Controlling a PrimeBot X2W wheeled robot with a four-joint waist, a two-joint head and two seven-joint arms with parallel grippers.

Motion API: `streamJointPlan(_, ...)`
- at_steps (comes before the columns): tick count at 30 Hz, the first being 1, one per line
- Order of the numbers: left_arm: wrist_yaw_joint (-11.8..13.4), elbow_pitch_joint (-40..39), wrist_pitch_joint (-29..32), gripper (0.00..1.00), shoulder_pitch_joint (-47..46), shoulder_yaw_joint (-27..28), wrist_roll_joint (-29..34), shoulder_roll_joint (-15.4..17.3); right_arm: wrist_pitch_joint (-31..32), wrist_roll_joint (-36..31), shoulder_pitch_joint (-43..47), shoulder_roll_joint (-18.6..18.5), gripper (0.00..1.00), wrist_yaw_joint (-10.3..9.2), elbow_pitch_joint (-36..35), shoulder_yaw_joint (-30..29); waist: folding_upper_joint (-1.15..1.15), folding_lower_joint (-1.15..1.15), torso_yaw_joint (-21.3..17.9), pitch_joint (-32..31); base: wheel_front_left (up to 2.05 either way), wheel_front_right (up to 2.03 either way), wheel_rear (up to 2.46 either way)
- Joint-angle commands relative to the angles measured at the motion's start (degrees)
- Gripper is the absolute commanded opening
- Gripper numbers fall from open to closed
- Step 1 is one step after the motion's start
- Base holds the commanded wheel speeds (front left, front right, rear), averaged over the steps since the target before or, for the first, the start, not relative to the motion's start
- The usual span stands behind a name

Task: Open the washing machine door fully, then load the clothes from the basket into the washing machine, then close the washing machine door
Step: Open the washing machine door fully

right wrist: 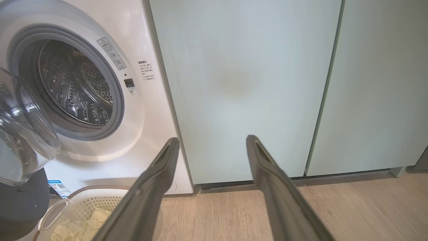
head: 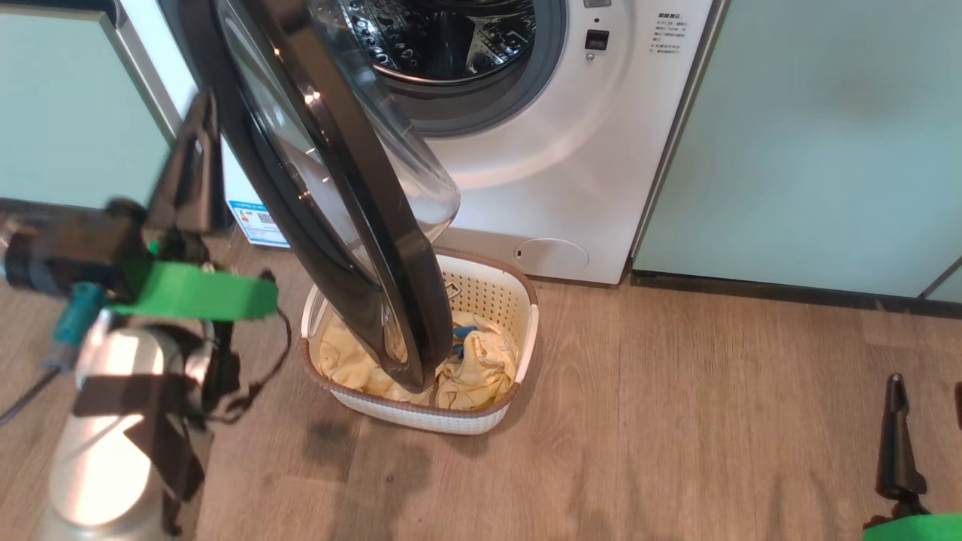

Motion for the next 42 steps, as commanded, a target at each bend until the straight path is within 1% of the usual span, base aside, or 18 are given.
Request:
streamJointPlan(1,0.40,-4.74,0.82,0.00,-4.15,2.48,0.71,2.34,-0.53,0.02,-0.48,-0.58,1.00,0.21,-2.19,0.68,0.00,0.00,-0.03,0.05,0.00,0.00,0.00)
streamJointPlan(4,0.10,-9.60,2.25,0.00,-6.61,1.94,0.70,2.95,-0.53,0.03,-0.53,-0.43,1.00,0.21,-2.39,0.66,0.00,0.00,-0.13,0.15,0.00,0.00,0.00)
streamJointPlan(8,-0.96,-14.92,4.98,0.00,-9.04,-1.58,0.85,2.21,-0.53,0.14,-0.76,-0.29,1.00,0.21,-2.35,0.63,0.00,0.00,-0.21,0.38,0.00,0.00,0.00)
streamJointPlan(9,-0.96,-14.92,4.98,0.00,-9.04,-1.58,0.85,2.21,-0.53,0.14,-0.76,-0.29,1.00,0.21,-2.35,0.63,0.00,0.00,-0.21,0.38,0.00,0.00,0.00)
streamJointPlan(14,-2.63,-19.55,8.43,0.00,-10.80,-8.02,0.45,-0.02,-0.53,0.22,-1.08,-0.11,1.00,0.21,-2.17,0.63,0.00,0.00,-0.50,0.74,0.00,0.00,0.00)
streamJointPlan(20,-4.02,-20.60,11.77,0.00,-8.58,-16.76,-1.69,-3.27,-0.53,0.42,-1.55,0.08,1.00,0.21,-1.66,1.10,0.00,0.00,-1.22,1.20,0.00,0.00,0.00)
streamJointPlan(27,-4.46,-19.03,13.62,0.00,-2.61,-25.53,-5.35,-5.33,-0.53,0.65,-1.49,0.23,1.00,0.21,-1.00,0.87,0.00,0.00,-1.42,1.56,0.00,0.00,0.00)
streamJointPlan(31,-3.85,-17.01,13.77,0.00,0.16,-28.51,-7.14,-5.89,-0.53,0.72,-1.76,0.29,1.00,0.21,-0.68,1.04,0.00,0.00,-1.64,1.74,0.00,0.00,0.00)
streamJointPlan(34,-2.67,-15.26,13.52,0.00,1.75,-29.44,-7.93,-6.14,-0.53,0.83,-1.92,0.31,1.00,0.21,-0.37,1.15,0.00,0.00,-1.80,1.75,0.00,0.00,0.00)
streamJointPlan(38,-0.82,-12.62,13.23,0.00,3.37,-29.36,-7.89,-6.24,-0.53,0.88,-1.84,0.33,1.00,0.21,-0.01,1.16,0.00,0.00,-1.99,1.56,0.00,0.00,0.00)
streamJointPlan(42,0.87,-10.42,12.76,0.00,4.74,-28.05,-8.04,-6.10,-0.53,0.85,-1.72,0.33,1.00,0.21,0.26,0.96,0.00,0.00,-2.04,1.37,0.00,0.00,0.00)
